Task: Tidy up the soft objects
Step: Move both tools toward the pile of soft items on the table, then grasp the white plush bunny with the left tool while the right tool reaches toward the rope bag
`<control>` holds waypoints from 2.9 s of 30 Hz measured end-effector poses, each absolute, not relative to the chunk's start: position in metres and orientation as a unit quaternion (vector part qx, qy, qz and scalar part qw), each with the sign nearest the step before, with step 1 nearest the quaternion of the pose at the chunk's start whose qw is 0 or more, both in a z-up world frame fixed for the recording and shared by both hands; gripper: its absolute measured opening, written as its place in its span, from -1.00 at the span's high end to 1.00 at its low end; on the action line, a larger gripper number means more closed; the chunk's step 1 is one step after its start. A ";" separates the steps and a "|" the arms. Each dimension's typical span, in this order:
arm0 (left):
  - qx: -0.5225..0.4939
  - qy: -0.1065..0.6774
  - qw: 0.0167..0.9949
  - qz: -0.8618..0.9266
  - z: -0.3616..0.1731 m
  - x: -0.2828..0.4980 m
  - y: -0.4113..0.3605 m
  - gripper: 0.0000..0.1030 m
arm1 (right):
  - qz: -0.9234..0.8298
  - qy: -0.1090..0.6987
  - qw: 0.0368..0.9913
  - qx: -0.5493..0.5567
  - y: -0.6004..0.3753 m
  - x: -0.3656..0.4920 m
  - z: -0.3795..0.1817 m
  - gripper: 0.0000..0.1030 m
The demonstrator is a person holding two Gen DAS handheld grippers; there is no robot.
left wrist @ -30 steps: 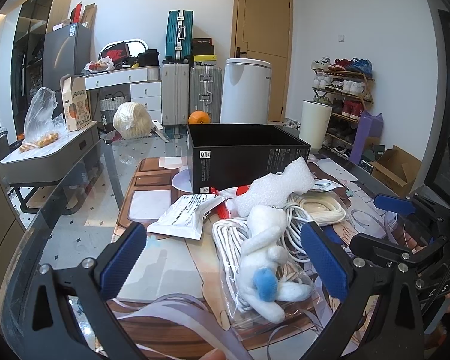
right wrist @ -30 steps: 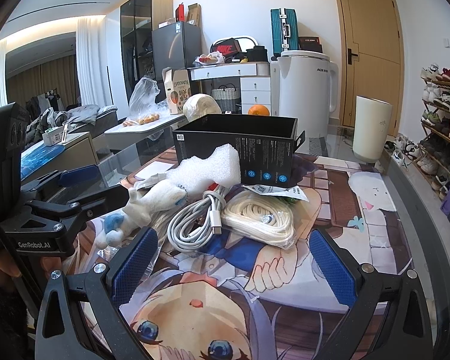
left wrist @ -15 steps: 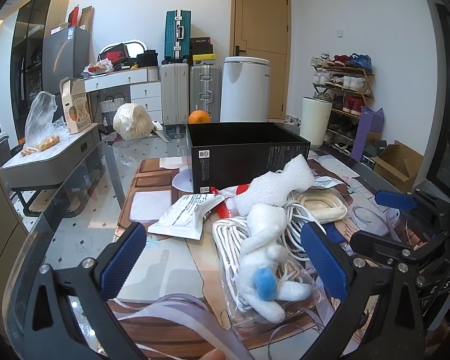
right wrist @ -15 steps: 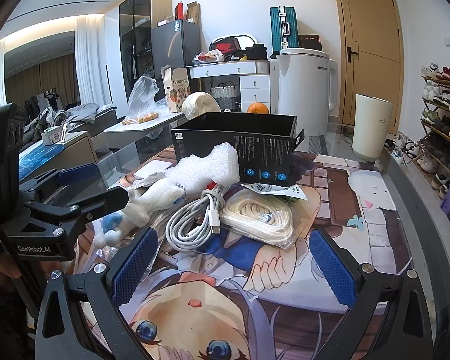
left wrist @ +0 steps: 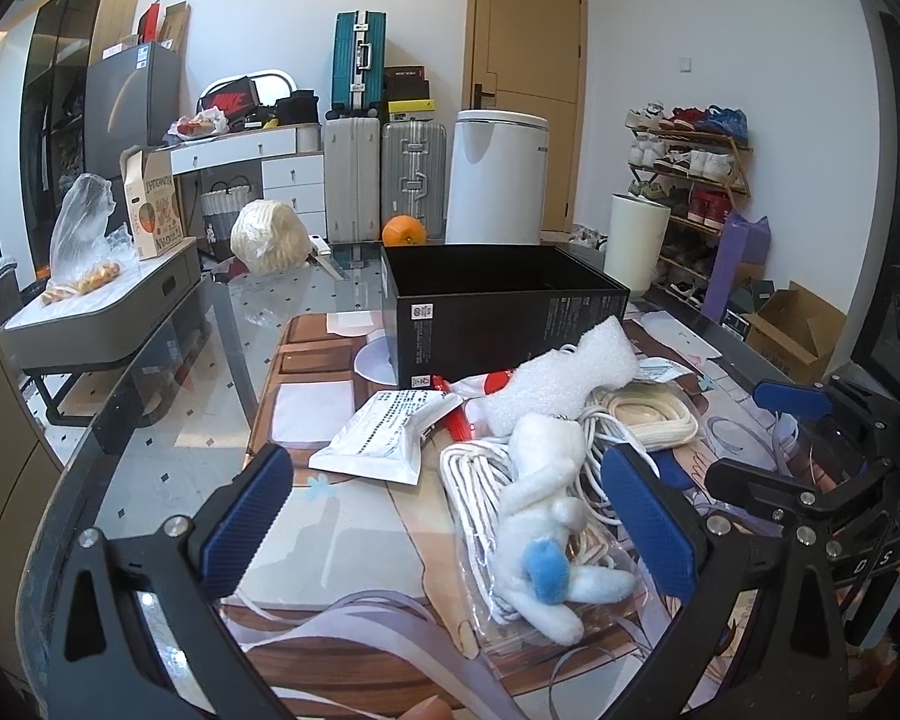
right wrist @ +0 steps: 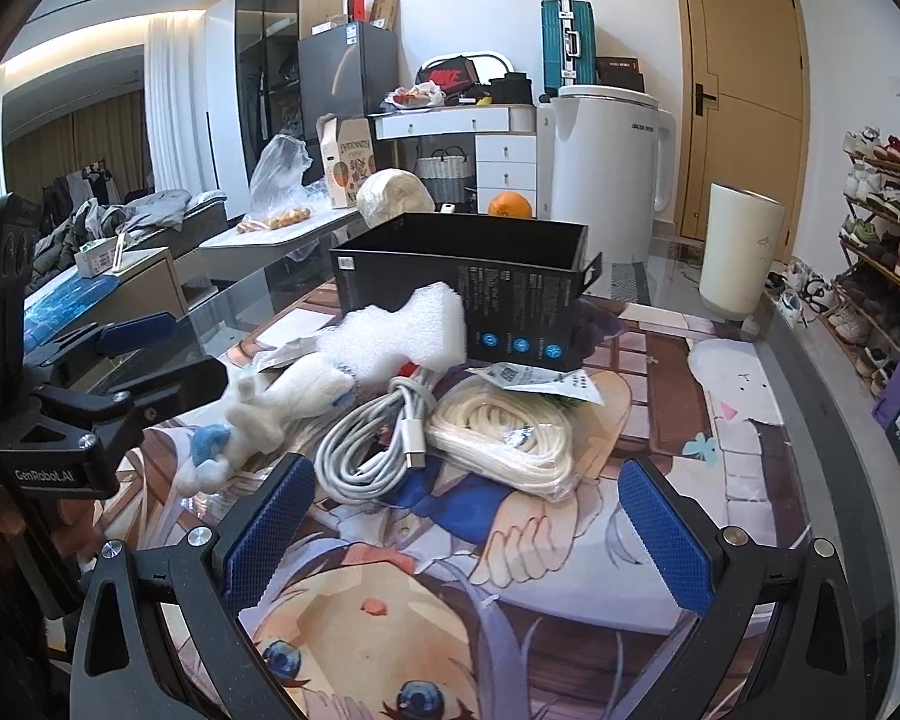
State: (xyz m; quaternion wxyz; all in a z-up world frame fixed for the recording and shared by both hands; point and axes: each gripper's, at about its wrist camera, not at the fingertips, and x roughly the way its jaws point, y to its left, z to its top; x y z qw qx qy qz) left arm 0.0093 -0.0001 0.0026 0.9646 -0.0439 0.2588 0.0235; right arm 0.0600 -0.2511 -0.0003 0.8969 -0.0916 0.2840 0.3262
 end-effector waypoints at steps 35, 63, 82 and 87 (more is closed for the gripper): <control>0.006 0.335 0.942 -0.023 -0.013 0.038 -0.020 -0.26 | 0.309 0.354 0.874 -0.128 -0.247 0.136 0.013 -0.99; -0.019 0.321 0.945 -0.051 -0.009 0.030 -0.016 0.43 | 0.323 0.433 0.839 -0.073 -0.214 0.185 -0.018 -0.37; -0.024 0.320 0.946 -0.049 -0.009 0.032 -0.013 0.43 | 0.299 0.419 0.855 -0.072 -0.223 0.185 -0.014 -0.45; -0.024 0.321 0.945 -0.049 -0.009 0.032 -0.013 0.43 | 0.298 0.427 0.851 -0.071 -0.216 0.192 -0.017 -0.28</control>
